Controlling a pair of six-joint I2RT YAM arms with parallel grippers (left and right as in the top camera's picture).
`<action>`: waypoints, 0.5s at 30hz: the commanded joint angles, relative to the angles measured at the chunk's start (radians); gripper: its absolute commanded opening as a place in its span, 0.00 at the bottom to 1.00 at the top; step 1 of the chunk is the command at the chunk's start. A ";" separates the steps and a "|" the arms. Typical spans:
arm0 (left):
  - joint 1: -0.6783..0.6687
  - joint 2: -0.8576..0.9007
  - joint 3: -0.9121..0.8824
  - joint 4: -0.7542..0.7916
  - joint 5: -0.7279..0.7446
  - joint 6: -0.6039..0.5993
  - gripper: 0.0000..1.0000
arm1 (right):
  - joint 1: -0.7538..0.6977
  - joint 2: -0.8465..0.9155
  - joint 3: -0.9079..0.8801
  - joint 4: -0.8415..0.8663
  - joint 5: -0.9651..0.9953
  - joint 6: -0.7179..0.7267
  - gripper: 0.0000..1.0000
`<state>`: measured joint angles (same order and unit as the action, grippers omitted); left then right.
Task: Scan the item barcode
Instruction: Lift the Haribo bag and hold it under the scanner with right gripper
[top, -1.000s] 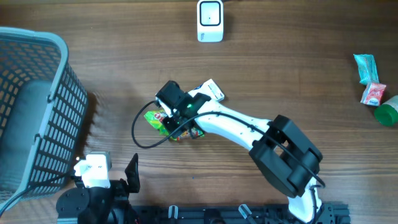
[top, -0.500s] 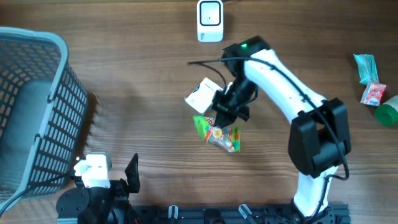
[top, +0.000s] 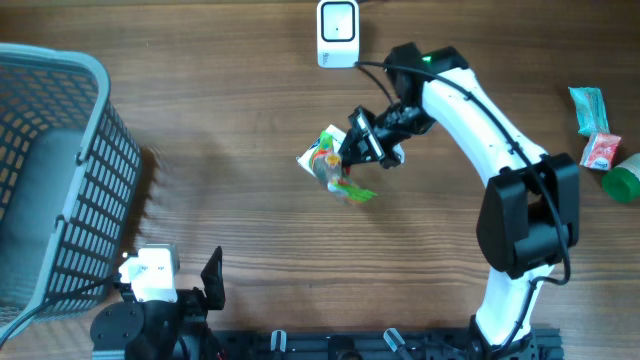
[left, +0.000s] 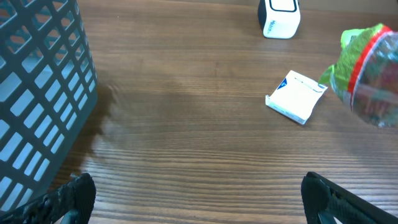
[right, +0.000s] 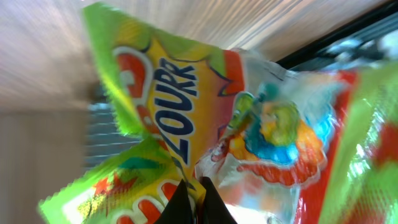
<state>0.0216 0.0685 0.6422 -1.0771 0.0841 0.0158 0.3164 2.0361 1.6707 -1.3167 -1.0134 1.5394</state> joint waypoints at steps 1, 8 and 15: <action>0.003 0.000 -0.005 0.003 0.016 -0.013 1.00 | -0.042 -0.022 0.011 0.056 -0.113 0.289 0.05; 0.003 0.000 -0.005 0.003 0.016 -0.013 1.00 | -0.079 -0.011 0.004 0.067 -0.109 0.348 0.04; 0.003 0.000 -0.005 0.003 0.016 -0.013 1.00 | -0.079 -0.010 0.003 0.032 -0.025 0.198 0.05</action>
<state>0.0216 0.0685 0.6422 -1.0771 0.0841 0.0158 0.2386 2.0361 1.6703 -1.2716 -1.0386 1.8076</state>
